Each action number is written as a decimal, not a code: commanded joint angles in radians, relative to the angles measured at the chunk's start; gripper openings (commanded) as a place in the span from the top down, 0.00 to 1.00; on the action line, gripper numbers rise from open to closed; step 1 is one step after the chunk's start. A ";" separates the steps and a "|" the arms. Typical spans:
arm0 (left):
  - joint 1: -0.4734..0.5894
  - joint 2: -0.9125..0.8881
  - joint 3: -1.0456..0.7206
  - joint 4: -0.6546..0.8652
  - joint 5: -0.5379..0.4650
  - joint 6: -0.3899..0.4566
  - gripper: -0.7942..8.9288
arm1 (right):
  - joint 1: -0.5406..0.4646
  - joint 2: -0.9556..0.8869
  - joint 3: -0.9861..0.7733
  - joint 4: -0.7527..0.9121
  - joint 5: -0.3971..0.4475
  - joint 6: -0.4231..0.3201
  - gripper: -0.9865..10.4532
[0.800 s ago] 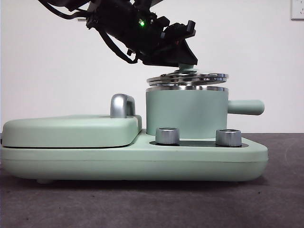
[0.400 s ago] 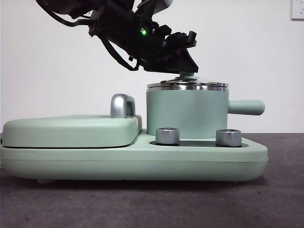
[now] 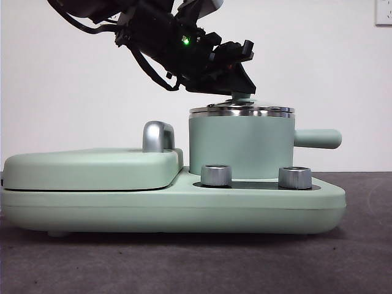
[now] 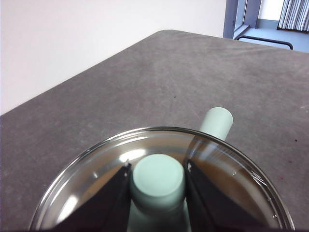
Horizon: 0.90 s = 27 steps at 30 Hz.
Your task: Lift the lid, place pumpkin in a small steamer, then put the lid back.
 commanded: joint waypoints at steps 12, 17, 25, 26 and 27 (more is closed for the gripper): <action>-0.004 0.028 0.018 -0.115 0.002 -0.041 0.91 | 0.005 0.002 0.004 0.008 0.003 0.017 0.55; -0.005 0.027 0.018 -0.134 0.002 -0.077 0.91 | 0.005 0.002 0.004 0.008 0.003 0.017 0.55; -0.005 0.027 0.018 -0.125 0.003 -0.089 0.91 | 0.005 0.002 0.004 0.008 0.003 0.017 0.55; -0.005 0.027 0.018 -0.123 0.003 -0.088 0.89 | 0.005 0.002 0.004 0.008 0.003 0.017 0.55; -0.005 0.027 0.019 -0.118 0.002 -0.087 0.85 | 0.005 0.002 0.004 0.008 0.003 0.017 0.55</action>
